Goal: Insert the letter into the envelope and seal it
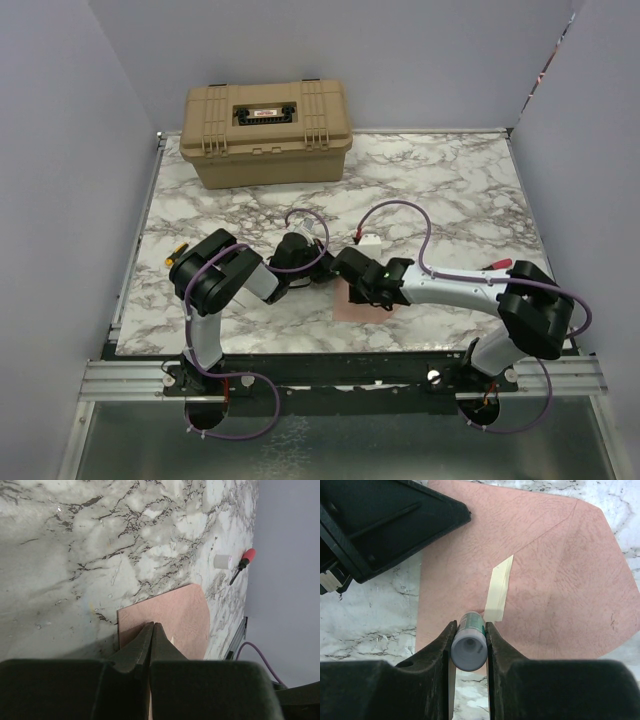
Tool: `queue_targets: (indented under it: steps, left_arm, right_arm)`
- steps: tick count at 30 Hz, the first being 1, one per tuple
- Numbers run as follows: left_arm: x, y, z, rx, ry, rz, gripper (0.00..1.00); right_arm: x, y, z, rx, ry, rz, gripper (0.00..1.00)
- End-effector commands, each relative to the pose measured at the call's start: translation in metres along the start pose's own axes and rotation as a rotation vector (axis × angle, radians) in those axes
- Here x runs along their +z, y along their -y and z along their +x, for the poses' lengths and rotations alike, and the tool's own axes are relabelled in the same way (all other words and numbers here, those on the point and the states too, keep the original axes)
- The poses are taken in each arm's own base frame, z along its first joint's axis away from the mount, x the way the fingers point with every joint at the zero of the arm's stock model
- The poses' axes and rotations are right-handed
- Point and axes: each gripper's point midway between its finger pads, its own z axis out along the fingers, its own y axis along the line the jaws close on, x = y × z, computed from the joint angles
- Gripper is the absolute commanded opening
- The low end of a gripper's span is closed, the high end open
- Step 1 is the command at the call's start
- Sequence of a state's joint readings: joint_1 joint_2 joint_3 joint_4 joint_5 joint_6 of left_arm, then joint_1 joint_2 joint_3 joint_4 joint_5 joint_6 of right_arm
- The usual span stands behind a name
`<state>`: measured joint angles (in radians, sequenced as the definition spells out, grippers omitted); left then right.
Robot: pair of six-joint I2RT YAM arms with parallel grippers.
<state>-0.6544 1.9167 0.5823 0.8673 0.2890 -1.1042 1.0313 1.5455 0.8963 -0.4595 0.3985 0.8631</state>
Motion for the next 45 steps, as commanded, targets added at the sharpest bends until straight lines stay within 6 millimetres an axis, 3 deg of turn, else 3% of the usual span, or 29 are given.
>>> queue_targets:
  steps: [1,18,30,41,45]
  left_arm:
    - [-0.017,-0.098,0.024,-0.037,-0.051,-0.345,0.0]
    - [-0.021,-0.096,0.022,-0.032,-0.057,-0.331,0.0]
    - [-0.021,-0.098,0.022,-0.032,-0.064,-0.331,0.0]
    - [-0.022,-0.095,0.021,-0.041,-0.059,-0.325,0.0]
    - [-0.022,-0.092,0.019,-0.038,-0.054,-0.318,0.0]
  right_arm:
    - [-0.005,0.012,0.0,0.006,0.014,0.061,0.0]
    - [0.021,0.014,-0.029,0.055,0.057,0.147,0.0]
    - [0.033,-0.001,-0.037,0.059,0.048,0.123,0.0]
    - [0.031,-0.006,-0.035,0.057,0.027,0.096,0.0]
    - [0.015,-0.004,-0.037,0.076,0.036,0.06,0.0]
